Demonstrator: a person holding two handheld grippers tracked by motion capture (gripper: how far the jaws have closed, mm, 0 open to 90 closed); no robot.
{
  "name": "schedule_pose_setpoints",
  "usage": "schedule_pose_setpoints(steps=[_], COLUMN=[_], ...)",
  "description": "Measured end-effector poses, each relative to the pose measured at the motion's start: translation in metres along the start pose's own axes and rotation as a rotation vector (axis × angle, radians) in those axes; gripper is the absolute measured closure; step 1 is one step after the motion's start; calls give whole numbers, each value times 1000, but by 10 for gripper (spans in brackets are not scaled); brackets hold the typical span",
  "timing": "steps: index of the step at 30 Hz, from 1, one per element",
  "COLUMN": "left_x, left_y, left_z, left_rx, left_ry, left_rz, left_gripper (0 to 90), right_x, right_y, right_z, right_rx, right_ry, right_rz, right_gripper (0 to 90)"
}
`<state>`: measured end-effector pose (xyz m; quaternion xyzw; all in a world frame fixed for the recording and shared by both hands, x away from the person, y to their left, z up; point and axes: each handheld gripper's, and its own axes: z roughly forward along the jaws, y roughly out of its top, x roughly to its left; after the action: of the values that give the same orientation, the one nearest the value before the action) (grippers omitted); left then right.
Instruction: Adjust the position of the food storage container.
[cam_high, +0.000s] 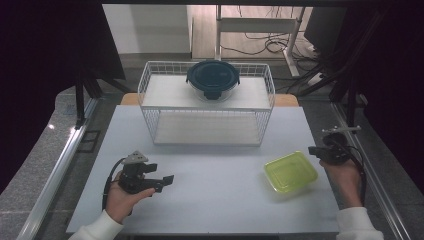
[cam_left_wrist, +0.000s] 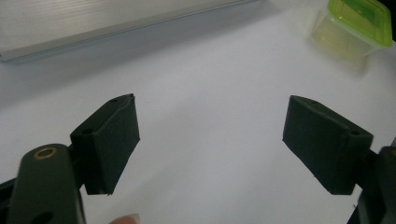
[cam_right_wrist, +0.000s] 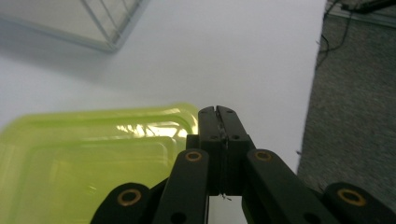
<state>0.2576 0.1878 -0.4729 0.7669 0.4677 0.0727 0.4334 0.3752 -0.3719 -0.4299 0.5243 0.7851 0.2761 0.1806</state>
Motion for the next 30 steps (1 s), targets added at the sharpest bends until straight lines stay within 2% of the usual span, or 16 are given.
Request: schedule_pose_setpoints(steps=[3,9,13,18,30], left_x=[-1,0,1,2,4], left_y=[0,-1,-1,-1,-1], left_z=[0,-2,-2,-3,-3], left_rx=[-1,-3,-3,-7,-9], left_ry=[3,-5,-6,-12,-13], left_rz=[4,-1,-3,-12,-27], left_gripper=[181,184,184,187,193], right_x=[-4,-7,-9,-5,14], right_y=[-6,-17,-22,-26,-28], right_z=[8,22,25,28,28], right_rx=[52,146,185,223,252], right_ry=[-53,-95,-104,-79,-17], right_rz=[-19,-59,-65,-79,-100], right_gripper=[884,884,884,886,886])
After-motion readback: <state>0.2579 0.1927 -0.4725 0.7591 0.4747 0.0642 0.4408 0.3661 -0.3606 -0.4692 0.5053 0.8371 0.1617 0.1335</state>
